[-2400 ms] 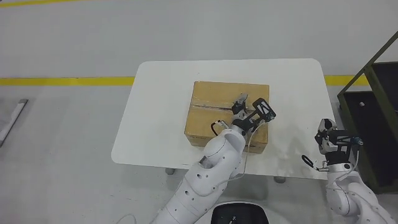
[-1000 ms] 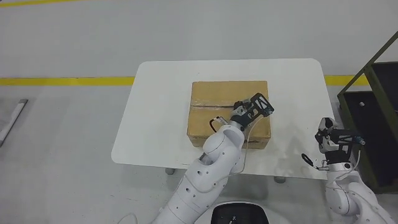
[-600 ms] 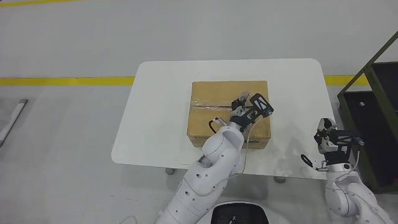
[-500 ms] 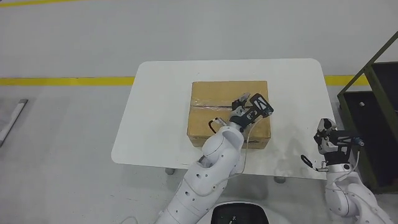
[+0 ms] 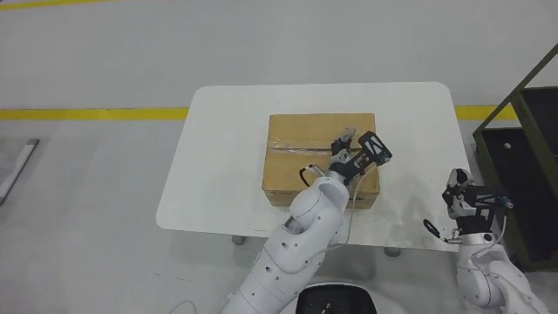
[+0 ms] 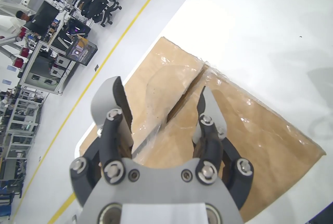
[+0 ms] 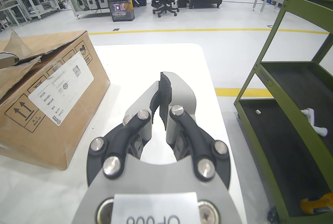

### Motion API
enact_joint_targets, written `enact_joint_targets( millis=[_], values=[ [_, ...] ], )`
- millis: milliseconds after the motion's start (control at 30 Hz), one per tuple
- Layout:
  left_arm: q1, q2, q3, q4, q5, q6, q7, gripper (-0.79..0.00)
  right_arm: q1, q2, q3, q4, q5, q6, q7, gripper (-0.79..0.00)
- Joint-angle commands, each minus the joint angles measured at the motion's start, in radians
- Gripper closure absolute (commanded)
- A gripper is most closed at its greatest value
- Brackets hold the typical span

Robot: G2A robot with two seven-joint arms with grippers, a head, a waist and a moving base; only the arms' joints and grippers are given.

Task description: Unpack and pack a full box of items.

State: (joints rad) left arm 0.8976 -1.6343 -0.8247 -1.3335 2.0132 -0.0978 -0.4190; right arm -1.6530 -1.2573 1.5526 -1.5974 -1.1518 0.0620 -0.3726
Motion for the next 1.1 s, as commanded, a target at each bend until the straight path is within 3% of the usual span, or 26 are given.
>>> enact_joint_targets(
  millis=[0, 100, 200, 267, 300, 333, 367, 933, 1067],
  values=[
    [-0.015, -0.005, 0.003, 0.021, -0.003, 0.012, 0.004, -0.785, -0.002, -0.001, 0.003, -0.002, 0.001, -0.002, 0.000, 0.000],
    [-0.040, -0.014, 0.005, 0.061, -0.011, 0.025, 0.006, -0.785, -0.004, -0.002, 0.008, -0.003, 0.001, -0.002, -0.001, 0.000],
    [-0.059, -0.023, 0.004, 0.096, -0.034, 0.033, 0.008, -0.711, -0.005, -0.003, 0.012, -0.002, 0.001, -0.002, 0.000, 0.000],
    [-0.068, -0.028, 0.005, 0.114, -0.046, 0.035, 0.013, -0.613, -0.004, -0.004, 0.014, 0.000, 0.003, -0.003, 0.002, 0.000],
    [-0.072, -0.031, 0.006, 0.122, -0.049, 0.037, 0.014, -0.468, -0.003, -0.004, 0.015, 0.001, 0.003, -0.003, 0.003, 0.000],
    [-0.076, -0.033, 0.008, 0.128, -0.051, 0.038, 0.015, -0.382, -0.002, -0.004, 0.016, 0.001, 0.003, -0.003, 0.004, 0.000],
    [-0.079, -0.035, 0.009, 0.132, -0.054, 0.039, 0.016, -0.360, -0.001, -0.005, 0.017, 0.003, 0.001, -0.004, 0.006, 0.000],
    [-0.089, -0.054, 0.005, 0.163, -0.047, 0.042, 0.021, -0.323, 0.011, -0.012, 0.018, 0.009, -0.008, -0.010, 0.012, 0.000],
    [-0.088, -0.056, 0.003, 0.165, -0.036, 0.042, 0.027, -0.265, 0.008, -0.014, 0.019, 0.009, -0.007, -0.009, 0.008, 0.000]
  ],
)
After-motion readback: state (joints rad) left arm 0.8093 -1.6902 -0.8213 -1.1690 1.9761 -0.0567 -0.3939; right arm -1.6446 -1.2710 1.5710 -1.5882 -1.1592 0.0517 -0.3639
